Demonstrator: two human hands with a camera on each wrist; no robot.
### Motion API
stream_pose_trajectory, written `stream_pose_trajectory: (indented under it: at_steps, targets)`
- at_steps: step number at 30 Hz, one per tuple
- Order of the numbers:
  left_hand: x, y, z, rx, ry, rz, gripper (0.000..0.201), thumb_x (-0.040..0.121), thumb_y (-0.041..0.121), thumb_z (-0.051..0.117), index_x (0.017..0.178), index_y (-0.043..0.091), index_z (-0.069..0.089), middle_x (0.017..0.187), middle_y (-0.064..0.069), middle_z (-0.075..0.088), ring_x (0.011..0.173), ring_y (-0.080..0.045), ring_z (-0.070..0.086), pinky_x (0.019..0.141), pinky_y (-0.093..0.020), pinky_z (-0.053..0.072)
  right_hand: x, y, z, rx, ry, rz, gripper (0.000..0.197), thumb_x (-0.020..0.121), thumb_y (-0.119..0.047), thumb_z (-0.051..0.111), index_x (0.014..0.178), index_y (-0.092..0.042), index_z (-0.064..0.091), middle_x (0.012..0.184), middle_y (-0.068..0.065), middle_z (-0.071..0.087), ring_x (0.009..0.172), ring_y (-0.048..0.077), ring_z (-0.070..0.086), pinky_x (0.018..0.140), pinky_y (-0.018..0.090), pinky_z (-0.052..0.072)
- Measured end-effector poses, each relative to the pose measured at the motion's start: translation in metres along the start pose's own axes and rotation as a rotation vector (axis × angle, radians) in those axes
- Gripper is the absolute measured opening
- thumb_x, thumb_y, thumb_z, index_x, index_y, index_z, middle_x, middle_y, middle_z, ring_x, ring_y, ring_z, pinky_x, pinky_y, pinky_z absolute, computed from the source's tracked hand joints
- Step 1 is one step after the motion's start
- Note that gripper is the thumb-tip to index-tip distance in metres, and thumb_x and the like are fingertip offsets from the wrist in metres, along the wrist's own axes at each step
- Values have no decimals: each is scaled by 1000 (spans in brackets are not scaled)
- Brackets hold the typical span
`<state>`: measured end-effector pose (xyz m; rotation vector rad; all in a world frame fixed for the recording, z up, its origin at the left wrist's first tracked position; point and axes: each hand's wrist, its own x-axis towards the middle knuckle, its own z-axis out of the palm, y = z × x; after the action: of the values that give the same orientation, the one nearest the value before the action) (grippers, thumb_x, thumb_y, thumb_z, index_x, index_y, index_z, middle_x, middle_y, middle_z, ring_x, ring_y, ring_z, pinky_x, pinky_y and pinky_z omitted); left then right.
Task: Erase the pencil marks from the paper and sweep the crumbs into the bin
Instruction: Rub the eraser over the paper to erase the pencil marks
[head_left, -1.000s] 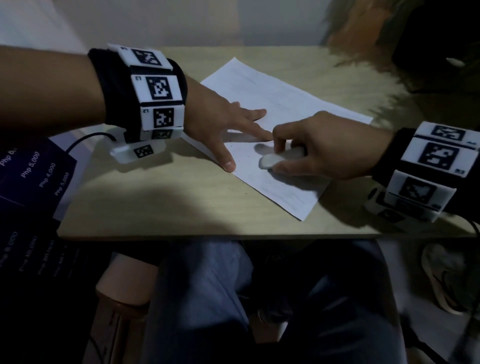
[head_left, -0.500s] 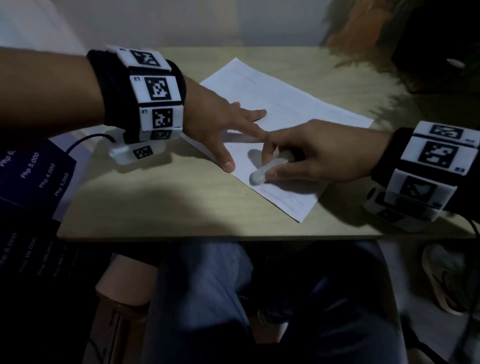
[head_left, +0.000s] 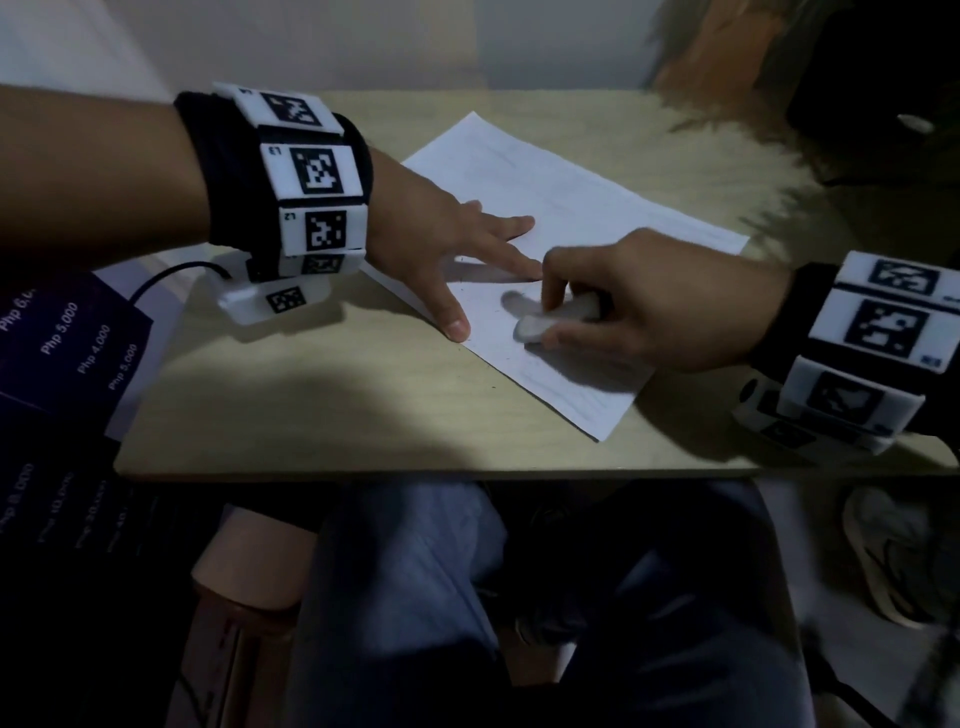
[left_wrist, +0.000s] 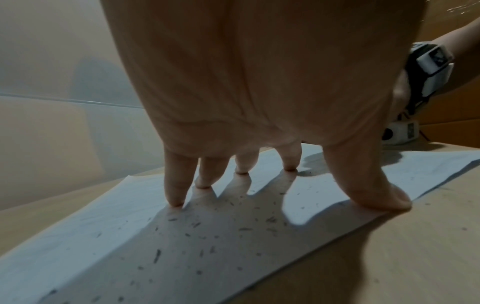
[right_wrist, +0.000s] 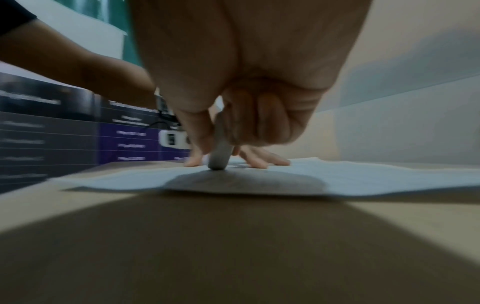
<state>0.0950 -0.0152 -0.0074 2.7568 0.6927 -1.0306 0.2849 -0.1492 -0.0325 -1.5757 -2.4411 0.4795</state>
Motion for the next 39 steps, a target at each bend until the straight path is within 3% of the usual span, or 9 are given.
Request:
stream_pose_trajectory:
  at_steps: [3, 8, 12, 17, 21, 27, 32, 36, 39]
  targets:
    - [0, -1, 1, -7, 4, 3, 98, 78, 71, 60, 150, 65, -5, 163, 22, -27, 157, -20, -5, 123, -44, 10, -5, -6, -2, 136, -150, 6, 36, 81, -64, 60, 92, -30, 60, 70, -12, 60, 66, 6, 55, 60, 17, 40]
    - [-1, -1, 0, -11, -7, 7, 100, 67, 77, 54, 147, 67, -4, 162, 24, -28, 157, -20, -6, 123, -45, 10, 0, 3, -3, -71, 65, 41, 43, 80, -66, 53, 97, -27, 59, 69, -11, 60, 61, 1, 53, 60, 24, 38]
    - [-2, -6, 3, 4, -5, 11, 96, 77, 72, 59, 146, 69, -7, 160, 26, -28, 156, -18, -8, 123, -44, 10, -6, -9, -1, 119, -156, -25, 26, 84, -53, 65, 91, -29, 60, 68, -14, 58, 64, 7, 54, 57, 16, 37]
    - [-4, -10, 4, -23, -11, -7, 90, 69, 77, 53, 136, 74, -7, 161, 24, -29, 156, -19, -8, 124, -45, 10, 11, -2, -3, -28, 73, 40, 37, 83, -60, 58, 90, -24, 62, 64, -14, 56, 61, 2, 52, 60, 26, 39]
    - [-3, -12, 5, -24, -2, 4, 95, 71, 75, 57, 145, 70, -3, 162, 24, -27, 156, -19, -8, 124, -45, 8, 12, -12, 1, 51, -29, -40, 29, 85, -51, 62, 89, -23, 59, 62, -13, 55, 61, 4, 54, 58, 14, 37]
    - [-3, -13, 4, -17, 5, 3, 88, 67, 79, 52, 133, 77, -6, 161, 24, -28, 157, -20, -5, 123, -42, 11, 19, -4, -2, -81, 92, 39, 36, 85, -57, 59, 92, -21, 62, 67, -14, 56, 65, 12, 54, 64, 33, 43]
    - [-4, -14, 5, -8, 7, -5, 94, 75, 74, 57, 144, 71, -6, 161, 25, -27, 156, -18, -6, 123, -41, 9, 12, -14, -3, 132, -145, 15, 37, 80, -62, 62, 90, -26, 63, 68, -10, 60, 65, 7, 54, 59, 18, 40]
    - [-7, -10, 4, -18, -5, -15, 84, 69, 76, 51, 125, 77, -11, 161, 24, -28, 157, -20, -6, 124, -42, 9, 20, -2, -4, -63, 60, 53, 41, 83, -62, 60, 93, -22, 63, 70, -10, 60, 67, 11, 55, 63, 31, 41]
    - [-7, -12, 4, -8, -5, -14, 90, 69, 78, 51, 136, 75, -8, 161, 25, -28, 157, -19, -6, 124, -44, 9, 13, -6, 1, -30, 6, -26, 37, 83, -57, 57, 93, -22, 60, 68, -10, 59, 64, 10, 55, 61, 27, 41]
